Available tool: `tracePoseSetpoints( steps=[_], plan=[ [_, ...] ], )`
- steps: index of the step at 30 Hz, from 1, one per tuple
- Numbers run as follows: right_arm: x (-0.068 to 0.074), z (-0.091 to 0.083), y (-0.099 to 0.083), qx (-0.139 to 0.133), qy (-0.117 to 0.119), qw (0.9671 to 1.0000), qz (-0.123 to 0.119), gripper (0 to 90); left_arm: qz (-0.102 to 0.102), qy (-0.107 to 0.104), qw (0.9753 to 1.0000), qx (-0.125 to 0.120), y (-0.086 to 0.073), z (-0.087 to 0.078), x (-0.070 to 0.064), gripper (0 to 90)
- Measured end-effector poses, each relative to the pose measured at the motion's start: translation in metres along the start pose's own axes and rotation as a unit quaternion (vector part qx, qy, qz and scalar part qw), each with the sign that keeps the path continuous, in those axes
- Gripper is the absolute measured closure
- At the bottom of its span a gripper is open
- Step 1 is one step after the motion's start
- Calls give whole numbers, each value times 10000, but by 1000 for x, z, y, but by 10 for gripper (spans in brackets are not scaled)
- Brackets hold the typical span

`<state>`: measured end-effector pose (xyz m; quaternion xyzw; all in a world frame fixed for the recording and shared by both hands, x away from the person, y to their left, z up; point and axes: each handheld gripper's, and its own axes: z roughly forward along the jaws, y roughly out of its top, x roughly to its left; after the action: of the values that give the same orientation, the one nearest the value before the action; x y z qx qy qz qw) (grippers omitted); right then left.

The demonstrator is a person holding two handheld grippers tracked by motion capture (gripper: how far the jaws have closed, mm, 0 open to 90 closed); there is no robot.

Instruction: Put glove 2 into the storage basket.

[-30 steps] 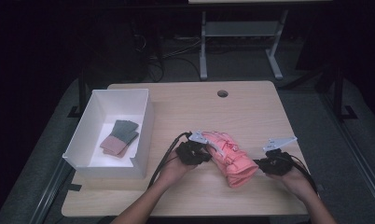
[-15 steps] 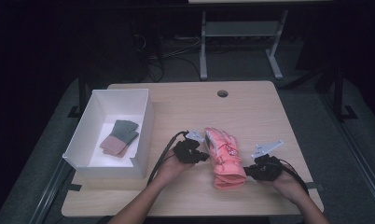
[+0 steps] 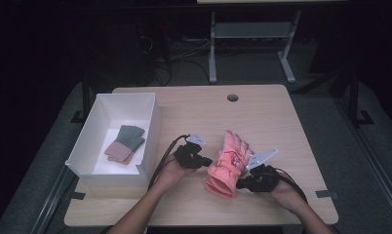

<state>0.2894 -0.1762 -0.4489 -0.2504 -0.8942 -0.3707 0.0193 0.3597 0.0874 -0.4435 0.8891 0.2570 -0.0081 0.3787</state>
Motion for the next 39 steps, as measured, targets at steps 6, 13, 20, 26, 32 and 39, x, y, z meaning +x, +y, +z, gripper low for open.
tracePoseSetpoints(
  steps=[6,13,20,26,32,39],
  plan=[
    [7,15,14,41,73,9998,-154,900,-180,138,9997,-115,-3,-14,8,897],
    [12,6,16,-71,8,9998,-166,900,-254,211,9994,-132,-5,-21,13,897],
    [7,-30,12,-619,-303,9976,70,900,-291,268,9991,-121,-6,-31,14,875],
    [-8,-38,23,-939,-753,9926,182,900,-280,387,9988,-81,-6,-36,15,665],
    [-14,-26,24,-806,-1044,9910,233,900,-487,665,9963,-252,-2,-37,14,474],
    [-18,-10,22,-512,-1092,9924,262,900,-373,599,9970,-331,2,-39,10,390]
  ],
)
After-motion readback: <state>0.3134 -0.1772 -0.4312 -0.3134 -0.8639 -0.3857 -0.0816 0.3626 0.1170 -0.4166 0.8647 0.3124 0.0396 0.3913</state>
